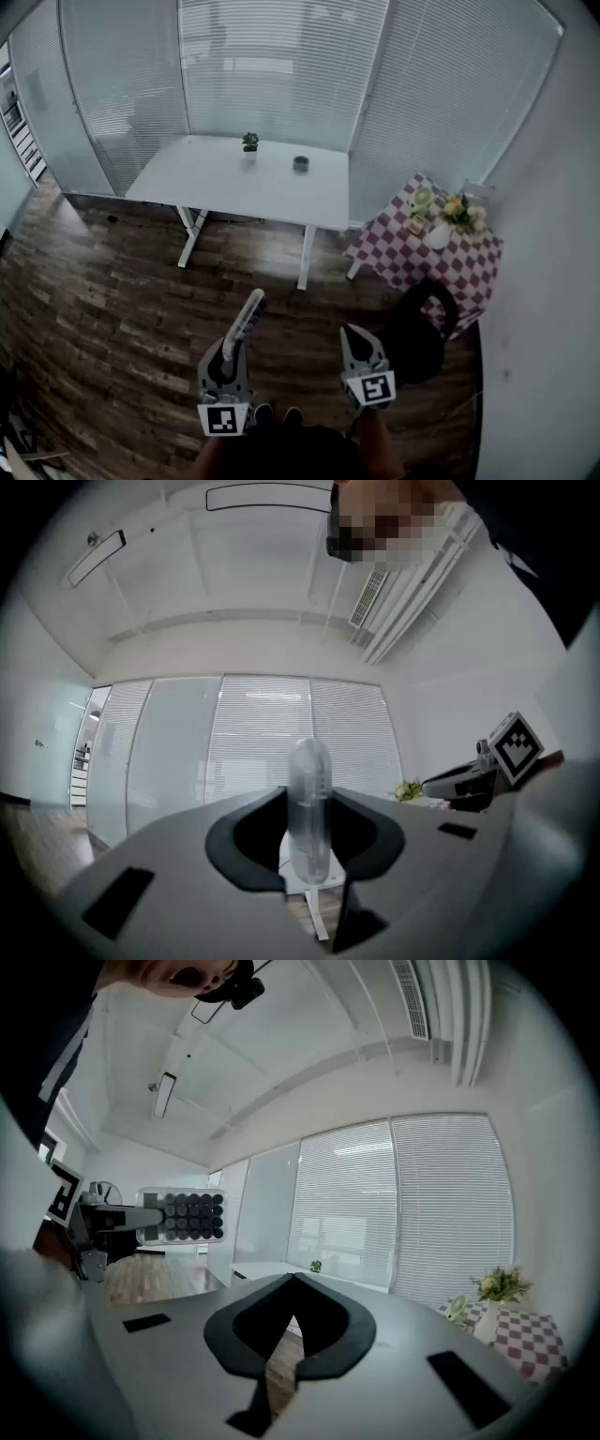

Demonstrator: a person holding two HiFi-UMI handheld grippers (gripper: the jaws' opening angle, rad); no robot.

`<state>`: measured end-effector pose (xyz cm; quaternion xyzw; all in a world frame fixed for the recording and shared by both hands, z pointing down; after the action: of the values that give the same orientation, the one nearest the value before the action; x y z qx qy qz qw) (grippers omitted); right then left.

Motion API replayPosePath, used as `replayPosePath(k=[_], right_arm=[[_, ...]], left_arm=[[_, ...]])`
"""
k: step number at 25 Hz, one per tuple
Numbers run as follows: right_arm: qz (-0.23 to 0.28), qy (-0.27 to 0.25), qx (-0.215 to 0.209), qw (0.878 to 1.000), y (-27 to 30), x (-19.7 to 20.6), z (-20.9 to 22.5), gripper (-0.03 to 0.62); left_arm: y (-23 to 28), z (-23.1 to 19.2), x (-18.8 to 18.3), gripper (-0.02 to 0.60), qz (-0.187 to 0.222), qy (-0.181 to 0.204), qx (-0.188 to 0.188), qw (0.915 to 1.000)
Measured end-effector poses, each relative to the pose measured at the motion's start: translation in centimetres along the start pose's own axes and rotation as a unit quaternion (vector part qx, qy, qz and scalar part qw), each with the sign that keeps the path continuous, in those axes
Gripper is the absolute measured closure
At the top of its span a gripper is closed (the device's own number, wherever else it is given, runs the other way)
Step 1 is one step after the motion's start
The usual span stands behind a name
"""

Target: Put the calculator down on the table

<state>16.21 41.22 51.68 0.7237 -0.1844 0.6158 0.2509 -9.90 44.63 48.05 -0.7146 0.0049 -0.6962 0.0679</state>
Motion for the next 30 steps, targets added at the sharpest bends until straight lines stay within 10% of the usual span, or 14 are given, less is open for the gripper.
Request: replayPosePath(k=[30], right_arm=[[-0.009,0.017,-0.018,1.0,-0.9,1.3,-1.3,0.588]], left_arm=[[-0.8,-0.7,1.3,0.482,-0.022,0.0,-0.011,0.9997]])
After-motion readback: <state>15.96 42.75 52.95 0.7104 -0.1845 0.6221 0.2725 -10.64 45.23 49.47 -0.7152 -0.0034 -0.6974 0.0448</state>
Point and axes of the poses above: the fingertips, and each gripper's own axes: y forward along the fingers, z to its right, x out of its underside, the point moved 4 cm from there along -y, backward along the fingers, and after that the axes turned 11 degrees about -x, right-handed, at the moved point
